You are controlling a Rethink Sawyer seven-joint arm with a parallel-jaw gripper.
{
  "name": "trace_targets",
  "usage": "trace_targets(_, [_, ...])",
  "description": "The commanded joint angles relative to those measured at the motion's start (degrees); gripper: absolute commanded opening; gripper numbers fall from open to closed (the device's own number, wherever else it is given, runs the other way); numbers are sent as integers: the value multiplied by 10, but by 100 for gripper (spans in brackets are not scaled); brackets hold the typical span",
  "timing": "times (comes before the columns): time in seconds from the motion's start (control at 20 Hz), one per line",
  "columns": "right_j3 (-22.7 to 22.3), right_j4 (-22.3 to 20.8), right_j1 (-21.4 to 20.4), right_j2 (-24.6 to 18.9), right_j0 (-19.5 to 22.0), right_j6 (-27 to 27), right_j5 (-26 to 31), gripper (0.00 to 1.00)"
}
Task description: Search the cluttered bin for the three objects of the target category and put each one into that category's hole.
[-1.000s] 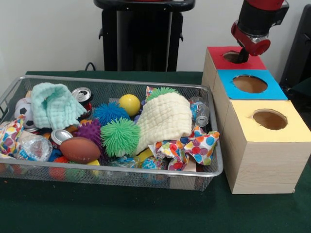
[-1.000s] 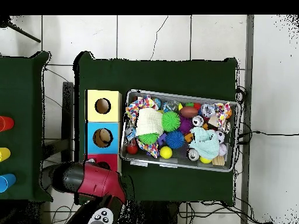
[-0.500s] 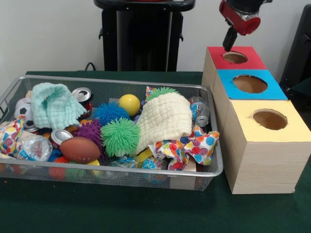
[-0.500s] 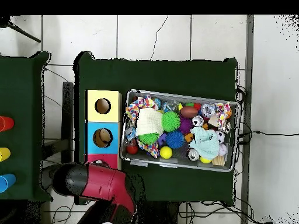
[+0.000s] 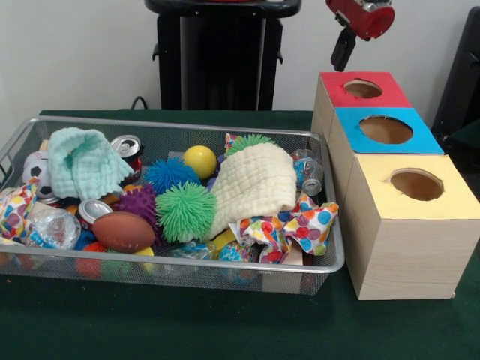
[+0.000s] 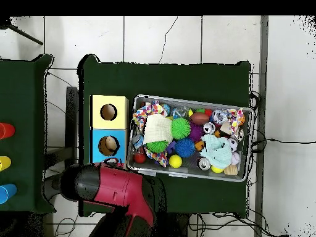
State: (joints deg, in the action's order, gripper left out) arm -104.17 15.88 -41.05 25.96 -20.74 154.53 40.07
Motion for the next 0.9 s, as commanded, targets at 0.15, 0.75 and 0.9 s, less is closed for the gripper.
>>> trace_targets(0.15, [68, -59, 8, -20, 55, -21, 33, 0])
trace_targets(0.75, [91, -119, 52, -28, 78, 3, -32, 0])
trace_targets(0.9, [93, -131, 68, -23, 73, 19, -53, 0])
